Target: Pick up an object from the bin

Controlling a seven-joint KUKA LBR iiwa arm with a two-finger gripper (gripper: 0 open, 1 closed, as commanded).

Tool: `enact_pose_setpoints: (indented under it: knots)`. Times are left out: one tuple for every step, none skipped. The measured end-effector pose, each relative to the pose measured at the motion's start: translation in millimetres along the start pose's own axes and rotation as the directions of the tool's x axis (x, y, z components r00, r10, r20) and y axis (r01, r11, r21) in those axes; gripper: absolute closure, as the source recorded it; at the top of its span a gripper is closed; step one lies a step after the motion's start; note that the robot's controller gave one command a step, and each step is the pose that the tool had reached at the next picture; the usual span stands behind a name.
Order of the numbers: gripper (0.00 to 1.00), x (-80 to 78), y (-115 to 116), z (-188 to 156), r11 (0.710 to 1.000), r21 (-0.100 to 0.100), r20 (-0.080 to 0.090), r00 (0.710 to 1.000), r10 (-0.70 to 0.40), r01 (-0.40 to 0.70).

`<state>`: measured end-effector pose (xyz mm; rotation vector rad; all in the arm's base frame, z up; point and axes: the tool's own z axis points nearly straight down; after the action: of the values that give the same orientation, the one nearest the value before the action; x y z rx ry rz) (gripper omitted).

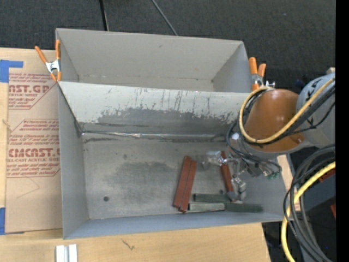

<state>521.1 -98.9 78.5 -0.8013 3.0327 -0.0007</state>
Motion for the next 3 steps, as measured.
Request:
enact_pose_setpoints:
  knots:
    - [1.0, -27.8, 61.6, 6.8, 0.835, 0.002, 0.004, 0.835, -0.55, 0.55]
    - [0.0, -29.2, 60.1, 6.2, 0.834, 0.01, 0.007, 0.834, -0.551, 0.551]
    - [0.0, -29.1, 60.0, 6.2, 0.834, 0.009, 0.007, 0.834, -0.552, 0.552]
